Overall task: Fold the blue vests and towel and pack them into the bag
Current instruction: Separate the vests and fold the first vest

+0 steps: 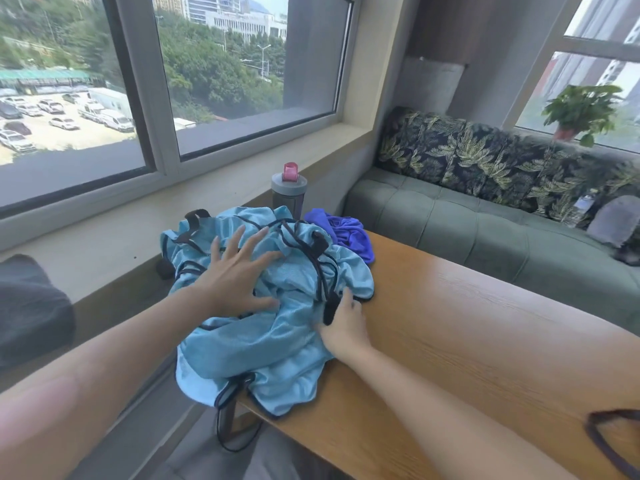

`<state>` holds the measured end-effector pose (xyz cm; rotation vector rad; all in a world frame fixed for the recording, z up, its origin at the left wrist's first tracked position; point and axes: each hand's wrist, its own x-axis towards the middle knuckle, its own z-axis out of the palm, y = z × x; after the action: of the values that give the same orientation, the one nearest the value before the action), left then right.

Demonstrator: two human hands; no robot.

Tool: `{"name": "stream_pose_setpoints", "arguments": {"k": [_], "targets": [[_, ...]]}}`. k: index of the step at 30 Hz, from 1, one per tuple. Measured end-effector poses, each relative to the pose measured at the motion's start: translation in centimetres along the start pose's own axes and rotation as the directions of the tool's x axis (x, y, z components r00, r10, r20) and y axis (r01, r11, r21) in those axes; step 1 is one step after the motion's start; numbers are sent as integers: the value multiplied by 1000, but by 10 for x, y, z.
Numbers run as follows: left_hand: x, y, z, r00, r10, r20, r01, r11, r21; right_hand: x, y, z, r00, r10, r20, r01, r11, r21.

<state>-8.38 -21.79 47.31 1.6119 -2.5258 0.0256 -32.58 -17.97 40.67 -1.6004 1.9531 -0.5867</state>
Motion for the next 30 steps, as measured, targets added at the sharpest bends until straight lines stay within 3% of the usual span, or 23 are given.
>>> {"name": "stream_pose_setpoints", "arguments": {"k": [3, 7, 12, 15, 20, 26, 28, 30], "targets": [[-14, 21, 2, 996, 87, -11, -87, 996, -7, -31, 13, 0, 999, -49, 21, 52, 988, -142], [-19, 33, 9, 987, 85, 136, -106, 981, 160, -47, 25, -6, 994, -105, -8, 104, 991, -80], [-12, 21, 9, 997, 62, -52, -50, 976, 211, -56, 37, -63, 956, -194, -220, 198, 980, -1], [-6, 20, 4, 1000, -13, -19, 17, 973, 231, -60, 44, -108, 924, -219, -315, 226, 974, -16], [-6, 31, 3, 993, -107, 55, 86, 951, 298, -72, 52, -177, 821, -193, -537, 271, 960, 69], [-3, 53, 0, 979, -194, 61, 164, 930, 330, -95, 79, -221, 592, -16, -806, 334, 915, 228], [1, 60, -1, 976, -213, 45, 186, 923, 336, -101, 85, -212, 622, 13, -783, 304, 918, 256], [5, 67, 0, 977, -213, -14, 208, 930, 302, -102, 94, -193, 715, -6, -699, 258, 932, 256]]}}
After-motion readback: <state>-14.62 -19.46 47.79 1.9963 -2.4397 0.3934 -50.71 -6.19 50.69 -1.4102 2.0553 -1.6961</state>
